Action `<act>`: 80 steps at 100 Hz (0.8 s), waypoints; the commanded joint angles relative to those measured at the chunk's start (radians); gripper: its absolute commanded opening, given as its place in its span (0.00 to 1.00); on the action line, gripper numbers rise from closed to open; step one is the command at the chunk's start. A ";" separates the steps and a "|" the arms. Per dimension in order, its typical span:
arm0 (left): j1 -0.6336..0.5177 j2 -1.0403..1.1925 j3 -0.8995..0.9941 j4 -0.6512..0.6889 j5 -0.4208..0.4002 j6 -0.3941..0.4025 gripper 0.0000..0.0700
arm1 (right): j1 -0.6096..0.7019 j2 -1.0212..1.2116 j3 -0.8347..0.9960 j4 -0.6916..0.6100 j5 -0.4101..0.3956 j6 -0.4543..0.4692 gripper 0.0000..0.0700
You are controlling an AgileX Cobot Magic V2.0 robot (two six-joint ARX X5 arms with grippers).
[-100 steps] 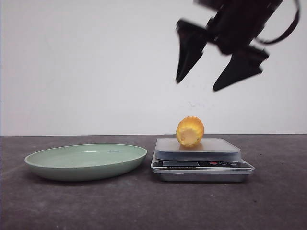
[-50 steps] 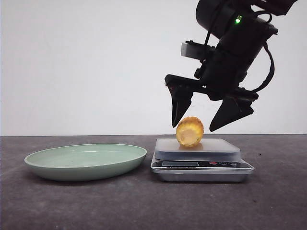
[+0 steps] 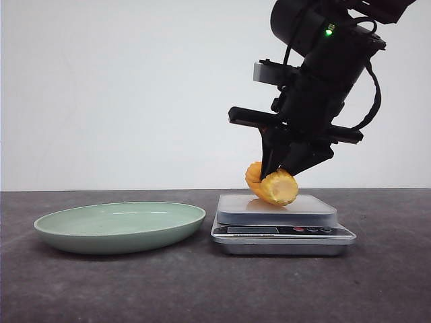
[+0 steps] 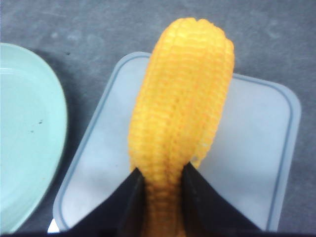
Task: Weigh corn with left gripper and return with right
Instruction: 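Close the right gripper on the corn cob and lift it, then carry the corn with the right gripper over the green plate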
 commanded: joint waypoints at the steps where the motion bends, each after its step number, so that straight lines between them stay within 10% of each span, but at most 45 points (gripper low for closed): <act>1: -0.001 -0.003 0.013 -0.024 0.001 0.014 0.72 | 0.013 -0.021 0.021 0.009 0.009 -0.006 0.00; 80: -0.001 -0.003 0.013 -0.024 0.000 -0.004 0.72 | 0.355 -0.010 0.264 0.072 0.071 0.014 0.00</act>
